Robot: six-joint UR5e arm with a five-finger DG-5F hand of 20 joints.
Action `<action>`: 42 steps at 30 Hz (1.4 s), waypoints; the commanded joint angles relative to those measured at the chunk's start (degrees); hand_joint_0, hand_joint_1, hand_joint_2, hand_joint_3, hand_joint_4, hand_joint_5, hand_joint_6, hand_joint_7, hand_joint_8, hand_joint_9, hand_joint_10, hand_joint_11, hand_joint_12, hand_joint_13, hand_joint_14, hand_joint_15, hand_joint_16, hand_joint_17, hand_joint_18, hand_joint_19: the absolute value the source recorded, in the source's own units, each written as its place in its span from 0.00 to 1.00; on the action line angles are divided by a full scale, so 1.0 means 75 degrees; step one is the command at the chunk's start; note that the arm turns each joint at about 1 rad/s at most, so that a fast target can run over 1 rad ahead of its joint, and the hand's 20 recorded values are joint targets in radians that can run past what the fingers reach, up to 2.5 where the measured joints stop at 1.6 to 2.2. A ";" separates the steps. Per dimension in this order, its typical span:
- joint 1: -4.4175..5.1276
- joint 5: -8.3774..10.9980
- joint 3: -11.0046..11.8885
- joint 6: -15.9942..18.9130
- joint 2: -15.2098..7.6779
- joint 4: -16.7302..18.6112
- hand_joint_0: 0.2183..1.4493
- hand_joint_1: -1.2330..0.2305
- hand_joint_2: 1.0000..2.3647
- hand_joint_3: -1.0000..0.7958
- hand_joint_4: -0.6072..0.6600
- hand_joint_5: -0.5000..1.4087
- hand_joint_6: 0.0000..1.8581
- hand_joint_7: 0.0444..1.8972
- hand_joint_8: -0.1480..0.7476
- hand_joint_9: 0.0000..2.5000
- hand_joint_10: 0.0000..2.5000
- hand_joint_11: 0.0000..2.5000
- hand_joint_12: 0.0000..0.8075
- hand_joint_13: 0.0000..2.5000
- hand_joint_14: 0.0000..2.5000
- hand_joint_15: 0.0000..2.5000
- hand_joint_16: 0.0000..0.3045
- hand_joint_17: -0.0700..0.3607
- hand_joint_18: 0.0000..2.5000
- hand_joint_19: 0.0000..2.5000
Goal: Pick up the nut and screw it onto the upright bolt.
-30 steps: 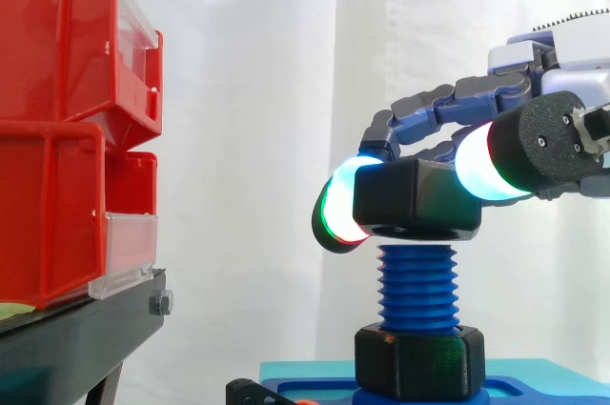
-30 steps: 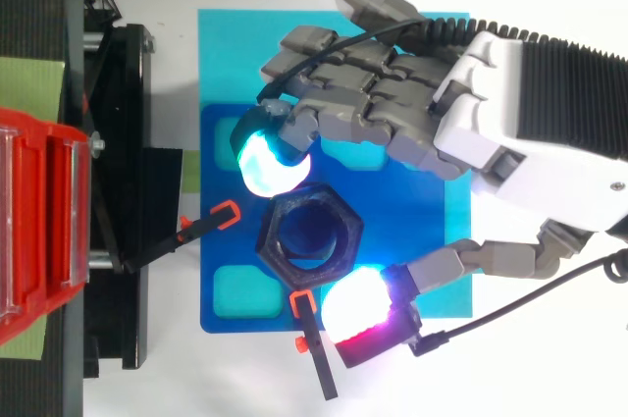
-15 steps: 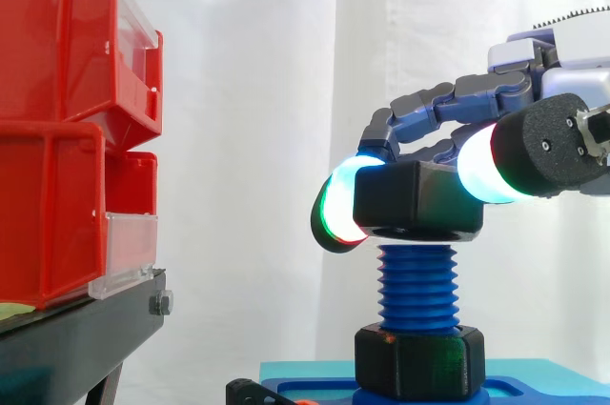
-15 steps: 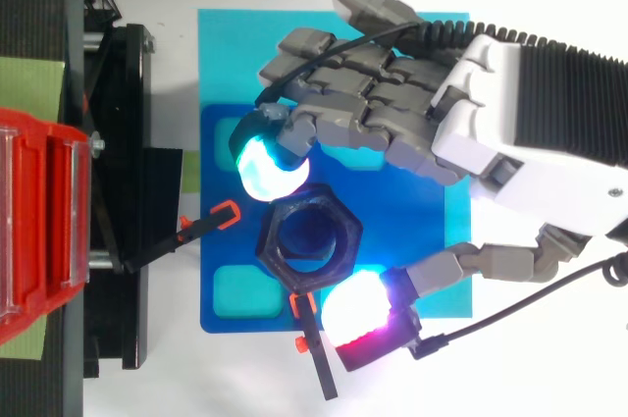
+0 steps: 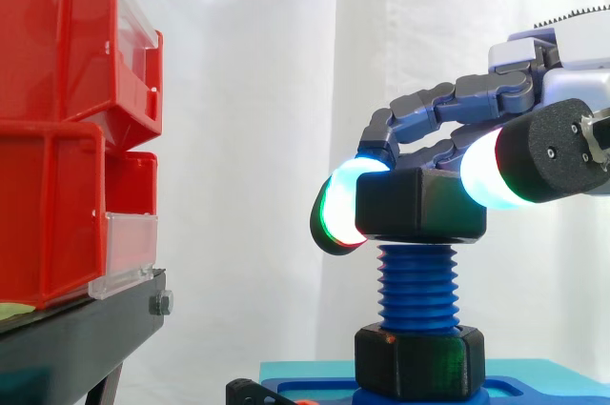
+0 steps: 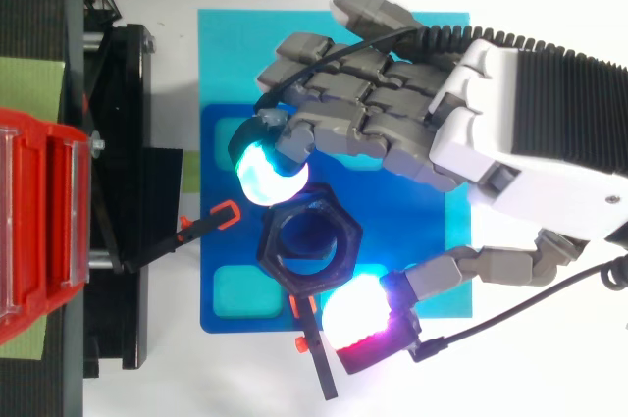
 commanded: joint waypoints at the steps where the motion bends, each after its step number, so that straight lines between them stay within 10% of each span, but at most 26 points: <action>1: -0.0011 -0.0009 -0.0006 -0.0051 -0.0004 0.0001 0.24 0.36 0.00 0.28 0.64 0.16 0.27 0.57 0.44 0.13 0.00 0.00 0.33 0.10 0.00 0.00 0.09 0.31 0.01 0.00; 42: -0.0081 -0.0009 -0.0252 -0.0333 -0.0004 0.0411 0.24 0.36 0.00 0.28 0.64 0.16 0.27 0.57 0.44 0.13 0.00 0.00 0.33 0.10 0.00 0.00 0.09 0.31 0.01 0.00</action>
